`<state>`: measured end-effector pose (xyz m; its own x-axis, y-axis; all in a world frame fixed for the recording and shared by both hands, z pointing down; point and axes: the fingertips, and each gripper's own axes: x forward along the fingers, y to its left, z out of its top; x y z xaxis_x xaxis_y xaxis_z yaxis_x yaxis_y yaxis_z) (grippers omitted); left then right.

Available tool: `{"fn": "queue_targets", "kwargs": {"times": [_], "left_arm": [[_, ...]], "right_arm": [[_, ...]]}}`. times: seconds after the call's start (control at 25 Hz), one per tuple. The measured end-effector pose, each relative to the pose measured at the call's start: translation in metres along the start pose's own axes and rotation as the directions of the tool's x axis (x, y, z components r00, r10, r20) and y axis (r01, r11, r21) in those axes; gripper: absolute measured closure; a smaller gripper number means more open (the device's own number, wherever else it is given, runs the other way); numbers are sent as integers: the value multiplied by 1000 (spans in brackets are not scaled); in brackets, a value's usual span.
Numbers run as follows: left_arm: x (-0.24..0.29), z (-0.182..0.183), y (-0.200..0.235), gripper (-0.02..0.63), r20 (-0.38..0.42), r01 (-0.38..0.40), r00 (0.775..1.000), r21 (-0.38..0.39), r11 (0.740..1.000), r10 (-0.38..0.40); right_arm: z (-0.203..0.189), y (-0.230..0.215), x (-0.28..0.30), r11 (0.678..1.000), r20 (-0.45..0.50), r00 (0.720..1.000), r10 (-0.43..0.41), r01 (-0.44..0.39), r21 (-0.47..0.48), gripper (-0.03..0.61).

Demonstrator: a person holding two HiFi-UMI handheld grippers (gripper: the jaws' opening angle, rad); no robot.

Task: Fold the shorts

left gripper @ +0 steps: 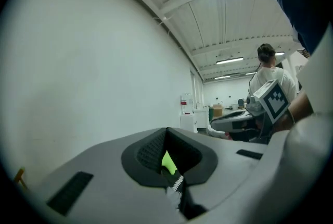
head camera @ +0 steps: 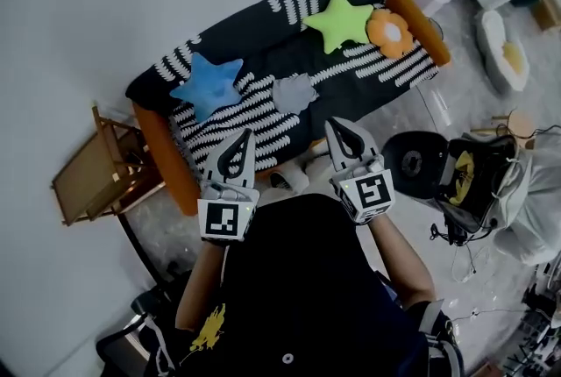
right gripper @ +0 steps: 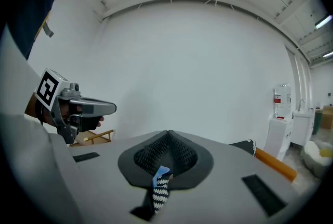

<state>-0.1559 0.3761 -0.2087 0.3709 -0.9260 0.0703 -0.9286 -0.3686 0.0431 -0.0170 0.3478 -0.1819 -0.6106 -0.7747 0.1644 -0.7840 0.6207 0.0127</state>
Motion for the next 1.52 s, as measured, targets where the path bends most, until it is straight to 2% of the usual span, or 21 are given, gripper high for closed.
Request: {"fn": "queue_targets", "kwargs": {"times": [0.12, 0.28, 0.4, 0.6, 1.0, 1.24, 1.36, 1.52], "left_arm": [[-6, 3, 6, 600, -4, 6, 1000, 25, 1000, -6], [-8, 4, 4, 600, 1, 16, 1000, 57, 998, -16], [-3, 3, 3, 600, 6, 10, 1000, 51, 999, -10], [4, 13, -8, 600, 27, 28, 999, 61, 998, -30], [-1, 13, -16, 600, 21, 29, 999, 34, 999, -30], [-5, 10, -20, 600, 24, -19, 1000, 53, 998, 18], [-6, 5, -26, 600, 29, -12, 1000, 63, 998, 10], [-11, 5, -33, 600, 48, -7, 999, 41, 999, 5]], "right_arm": [[9, -2, -6, 1000, 24, 1000, -16, 16, -20, 565], [11, -4, -19, 999, 19, 998, -54, 54, 2, 565], [0, -13, -24, 997, -26, 997, -79, 79, 3, 565], [-3, -25, -29, 995, -6, 996, -94, 94, 31, 565], [-2, -32, -35, 995, -5, 995, -95, 95, 12, 565], [2, -31, -34, 998, -2, 998, -64, 64, 1, 565], [2, -26, -37, 999, 4, 999, -34, 34, -16, 565], [1, -23, -39, 999, -1, 1000, -19, 19, -33, 565]]}}
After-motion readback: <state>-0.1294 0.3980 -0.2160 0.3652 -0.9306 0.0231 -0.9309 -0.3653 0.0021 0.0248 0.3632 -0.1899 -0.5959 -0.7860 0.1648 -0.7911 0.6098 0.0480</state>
